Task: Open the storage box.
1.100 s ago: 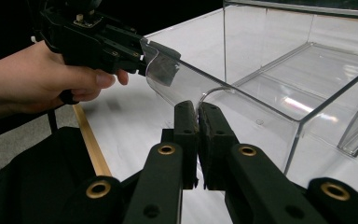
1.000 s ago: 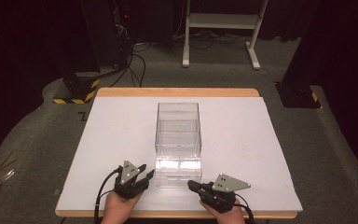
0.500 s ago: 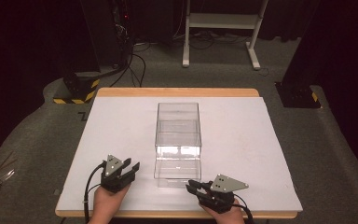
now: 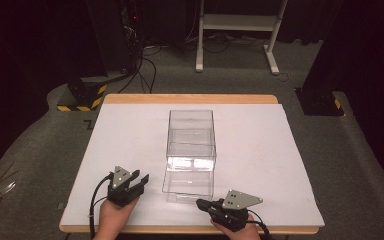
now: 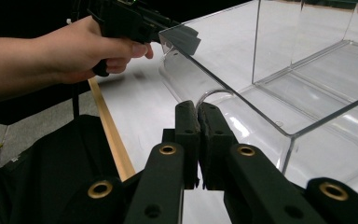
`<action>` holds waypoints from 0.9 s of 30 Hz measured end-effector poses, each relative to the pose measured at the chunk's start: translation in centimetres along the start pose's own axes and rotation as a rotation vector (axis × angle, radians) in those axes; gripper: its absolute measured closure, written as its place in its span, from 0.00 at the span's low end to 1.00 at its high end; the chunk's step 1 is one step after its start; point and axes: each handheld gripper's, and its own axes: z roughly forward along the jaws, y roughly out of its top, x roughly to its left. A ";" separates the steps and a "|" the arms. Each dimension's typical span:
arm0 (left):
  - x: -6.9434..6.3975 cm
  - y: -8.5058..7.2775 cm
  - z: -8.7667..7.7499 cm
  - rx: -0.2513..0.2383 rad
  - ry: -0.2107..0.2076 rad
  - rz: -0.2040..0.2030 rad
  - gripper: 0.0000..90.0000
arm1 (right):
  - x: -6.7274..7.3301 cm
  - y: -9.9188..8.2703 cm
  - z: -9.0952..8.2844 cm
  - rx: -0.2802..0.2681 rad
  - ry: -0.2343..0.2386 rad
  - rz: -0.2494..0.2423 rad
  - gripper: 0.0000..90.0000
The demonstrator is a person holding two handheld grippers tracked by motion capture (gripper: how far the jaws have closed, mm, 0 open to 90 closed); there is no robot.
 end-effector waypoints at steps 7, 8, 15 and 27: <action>-0.7 0.0 0.1 0.005 -0.022 0.020 0.64 | 0.4 -0.2 -0.5 0.007 0.008 -0.008 0.97; -0.9 0.1 0.0 0.002 -0.026 0.023 0.64 | 0.3 -0.2 -0.6 0.008 0.007 -0.007 0.97; -1.4 0.2 0.0 -0.005 -0.035 0.037 0.64 | 0.2 -0.5 -1.5 0.001 0.006 -0.001 0.99; -0.7 0.0 0.1 0.004 -0.022 0.022 0.64 | 0.0 -0.2 -3.3 -0.036 -0.056 -0.003 0.92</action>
